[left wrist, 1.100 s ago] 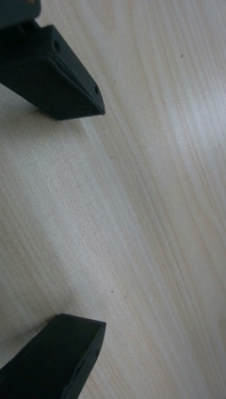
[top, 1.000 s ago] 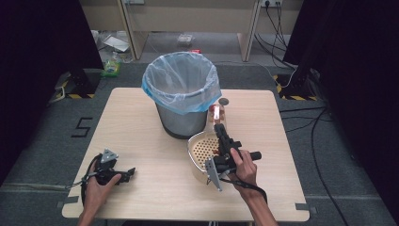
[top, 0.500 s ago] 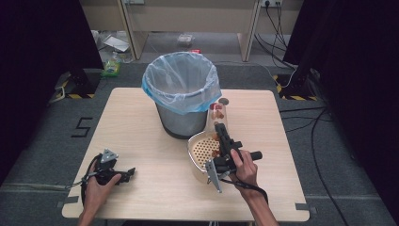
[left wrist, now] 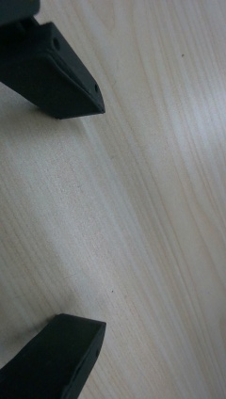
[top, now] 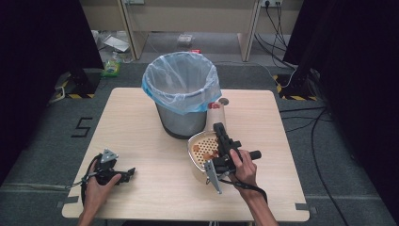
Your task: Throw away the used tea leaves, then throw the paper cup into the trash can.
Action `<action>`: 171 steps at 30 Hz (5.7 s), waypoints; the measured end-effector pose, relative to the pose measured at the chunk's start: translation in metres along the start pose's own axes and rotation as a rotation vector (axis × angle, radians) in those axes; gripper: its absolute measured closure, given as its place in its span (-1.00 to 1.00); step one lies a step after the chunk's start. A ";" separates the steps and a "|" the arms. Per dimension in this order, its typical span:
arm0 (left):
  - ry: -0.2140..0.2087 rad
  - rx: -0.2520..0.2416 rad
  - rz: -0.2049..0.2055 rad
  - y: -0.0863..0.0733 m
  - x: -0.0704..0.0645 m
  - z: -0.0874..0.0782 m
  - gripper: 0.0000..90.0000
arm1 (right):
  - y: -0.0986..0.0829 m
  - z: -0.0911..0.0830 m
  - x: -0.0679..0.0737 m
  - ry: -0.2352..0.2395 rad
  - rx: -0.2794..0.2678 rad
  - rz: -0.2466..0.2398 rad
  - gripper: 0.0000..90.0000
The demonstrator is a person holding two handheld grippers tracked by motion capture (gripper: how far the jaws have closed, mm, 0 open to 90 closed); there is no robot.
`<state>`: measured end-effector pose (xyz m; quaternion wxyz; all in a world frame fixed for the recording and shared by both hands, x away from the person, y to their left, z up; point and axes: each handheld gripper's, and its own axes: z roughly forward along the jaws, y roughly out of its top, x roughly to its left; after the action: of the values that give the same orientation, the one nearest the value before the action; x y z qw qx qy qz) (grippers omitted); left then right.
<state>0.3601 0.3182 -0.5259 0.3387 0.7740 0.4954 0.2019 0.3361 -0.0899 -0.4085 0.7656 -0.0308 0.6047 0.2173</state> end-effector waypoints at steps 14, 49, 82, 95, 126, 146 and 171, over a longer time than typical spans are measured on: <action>0.000 0.001 0.001 0.000 0.000 0.000 -1.00 | 0.000 0.007 -0.004 0.027 0.025 0.073 0.95; 0.000 0.000 -0.001 0.000 0.000 0.000 -1.00 | -0.085 0.061 -0.040 0.248 0.343 0.714 0.94; 0.003 0.000 -0.003 0.000 0.000 0.000 -1.00 | -0.102 0.123 -0.091 0.350 0.415 0.887 0.93; 0.004 -0.001 -0.001 0.000 0.000 0.000 -1.00 | -0.059 0.151 -0.145 0.325 0.332 0.830 0.93; 0.000 0.000 0.001 0.000 0.000 0.000 -1.00 | 0.017 0.210 -0.113 0.519 0.335 0.816 0.34; 0.001 -0.001 0.000 0.000 0.000 0.000 -1.00 | -0.077 0.139 -0.116 0.518 0.477 0.936 -0.24; 0.005 -0.003 0.000 0.000 -0.001 0.000 -1.00 | -0.141 0.031 -0.038 0.583 0.595 1.117 -0.32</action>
<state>0.3592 0.3173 -0.5259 0.3385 0.7730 0.4960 0.2046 0.4105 -0.2193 -0.3945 0.3216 0.4391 0.7445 0.3866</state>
